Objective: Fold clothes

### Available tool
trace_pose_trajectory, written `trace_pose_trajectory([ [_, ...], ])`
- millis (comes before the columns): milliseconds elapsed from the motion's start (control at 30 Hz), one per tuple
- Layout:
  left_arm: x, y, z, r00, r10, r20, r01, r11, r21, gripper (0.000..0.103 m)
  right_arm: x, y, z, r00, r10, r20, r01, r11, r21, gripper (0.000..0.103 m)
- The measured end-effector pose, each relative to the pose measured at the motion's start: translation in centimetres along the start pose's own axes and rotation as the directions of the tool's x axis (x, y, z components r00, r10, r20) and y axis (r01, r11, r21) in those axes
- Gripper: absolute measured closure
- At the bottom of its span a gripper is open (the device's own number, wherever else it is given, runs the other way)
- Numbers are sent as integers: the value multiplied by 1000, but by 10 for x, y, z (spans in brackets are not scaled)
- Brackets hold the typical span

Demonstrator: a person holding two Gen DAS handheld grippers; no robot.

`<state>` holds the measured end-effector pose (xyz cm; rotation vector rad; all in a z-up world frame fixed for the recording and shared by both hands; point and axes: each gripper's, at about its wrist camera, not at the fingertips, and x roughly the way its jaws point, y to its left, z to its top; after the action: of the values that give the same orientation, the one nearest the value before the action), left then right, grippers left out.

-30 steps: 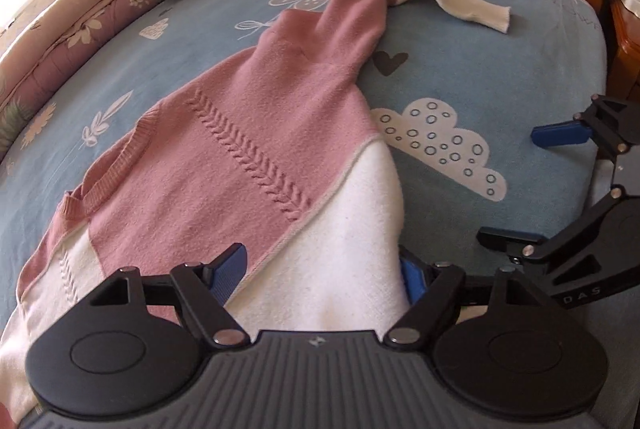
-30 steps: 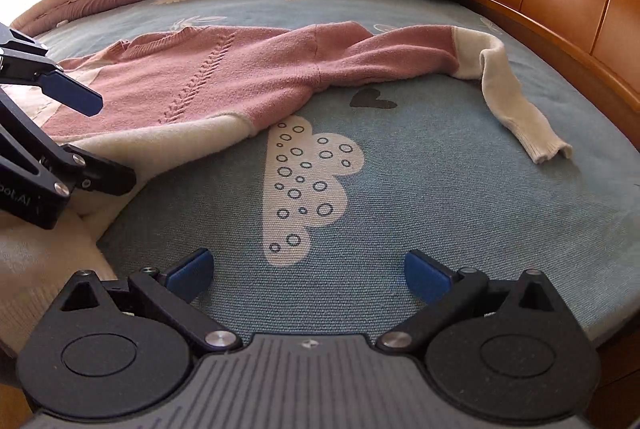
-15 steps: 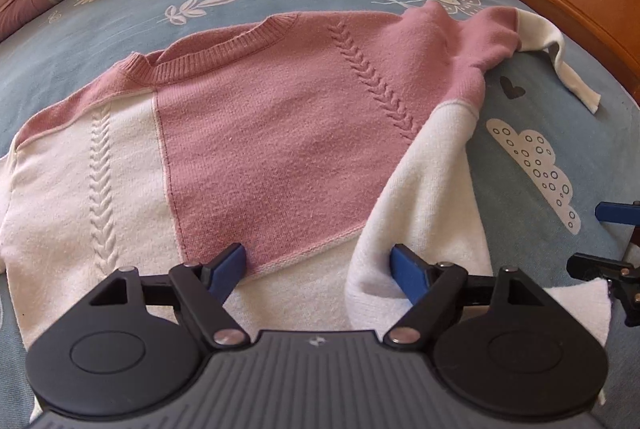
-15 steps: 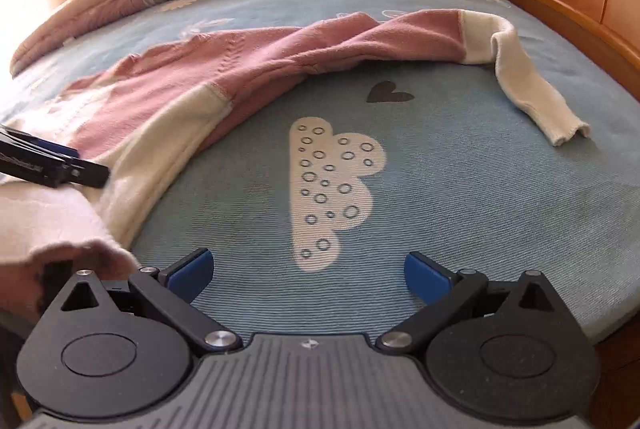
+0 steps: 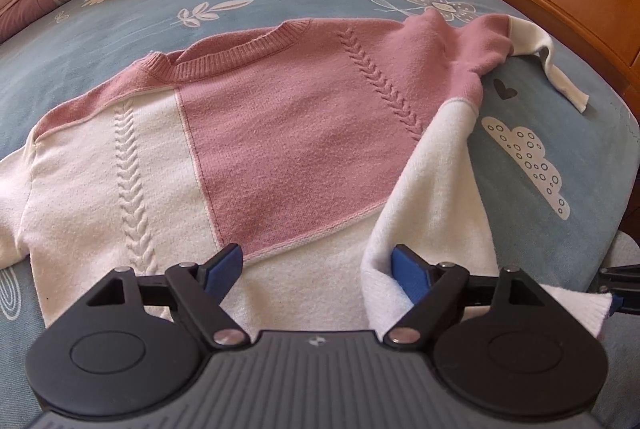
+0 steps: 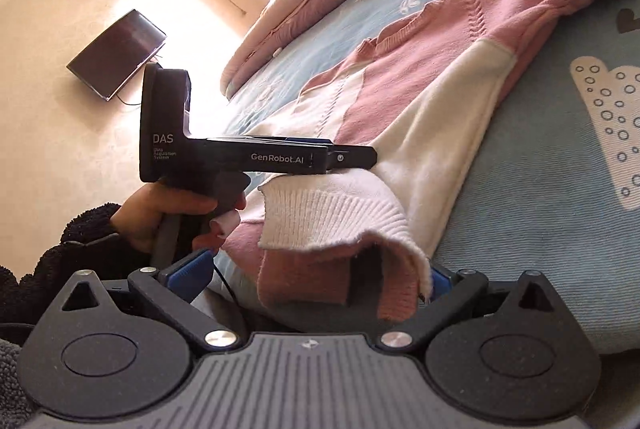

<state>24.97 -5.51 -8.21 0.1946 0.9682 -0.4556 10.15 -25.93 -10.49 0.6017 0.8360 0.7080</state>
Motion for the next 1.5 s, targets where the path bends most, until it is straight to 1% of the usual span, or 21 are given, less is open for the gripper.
trace_pose_trajectory([
  [67, -8, -3, -1, 1000, 5, 5, -5, 1000, 22, 21, -1, 4, 0, 1000, 25, 7, -25, 1000, 0, 0],
  [133, -19, -8, 3, 1000, 0, 27, -1, 999, 50, 21, -3, 6, 3, 998, 61, 18, -61, 998, 11, 0],
  [200, -30, -14, 8, 998, -25, 50, 21, 997, 76, 21, -2, 10, 5, 996, 90, 21, -90, 996, 20, 0],
  [267, -35, -25, 11, 997, -64, 47, 58, 991, 119, 20, 2, 14, 6, 994, 110, 11, -110, 994, 22, 0],
  [300, -34, -31, 12, 996, -78, 34, 72, 987, 146, 20, 4, 16, 7, 993, 117, 3, -117, 993, 20, 0],
  [367, -24, -42, 7, 997, -69, -25, 72, 976, 207, 20, 7, 22, 6, 993, 116, -12, -116, 993, 3, 0],
  [433, -9, -46, -2, 996, -21, -83, 41, 968, 246, 20, 3, 25, 5, 995, 96, -14, -97, 995, -13, 0],
  [467, -4, -44, -8, 994, 5, -107, 21, 969, 247, 20, 1, 25, 4, 996, 88, -12, -88, 996, -17, 0],
  [500, -1, -40, -13, 993, 19, -118, 10, 971, 238, 20, -5, 23, 4, 996, 85, 1, -85, 996, -7, 0],
  [567, -3, -27, -21, 993, -9, -116, 30, 983, 179, 19, -17, 14, 3, 997, 76, 35, -77, 997, 31, 0],
  [633, -7, -16, -25, 993, -37, -111, 50, 992, 116, 19, -27, -4, 3, 996, 55, 66, -63, 990, 123, 0],
  [733, -12, -11, -28, 995, -38, -97, 46, 995, 91, 19, -22, -34, 5, 994, 84, 75, -101, 958, 268, 0],
  [800, -13, -11, -29, 996, -23, -86, 31, 995, 93, 19, -15, -50, 7, 993, 96, 71, -114, 933, 342, 0],
  [900, -9, -7, -31, 997, 13, -71, -7, 997, 81, 14, 0, -66, 11, 995, 88, 54, -103, 902, 418, 0],
  [1000, -5, 3, -34, 998, -18, -66, 20, 1000, 23, 13, 14, -72, 14, 999, 40, 24, -47, 878, 476, 0],
  [1033, -7, 3, -35, 998, -22, -57, 23, 999, 22, 13, 17, -72, 15, 999, 37, 25, -44, 872, 487, 0],
  [1167, -16, 4, -39, 999, -33, -20, 34, 999, 10, 13, 32, -66, 27, 1000, -29, 6, 21, 850, 526, 0],
  [1233, -24, 6, -40, 999, -34, 11, 34, 999, -3, 14, 39, -63, 33, 999, -54, 1, 45, 843, 535, 0],
  [1267, -29, 7, -41, 999, -29, 28, 30, 999, -13, 14, 42, -62, 34, 998, -67, 4, 55, 846, 530, 0],
  [1400, -43, 15, -49, 997, -31, 77, 37, 996, -78, 14, 45, -56, 32, 996, -82, 43, 53, 883, 467, 0],
  [1500, -46, 20, -58, 995, -36, 89, 47, 990, -131, 14, 41, -53, 25, 994, -66, 82, 28, 915, 403, 0],
])
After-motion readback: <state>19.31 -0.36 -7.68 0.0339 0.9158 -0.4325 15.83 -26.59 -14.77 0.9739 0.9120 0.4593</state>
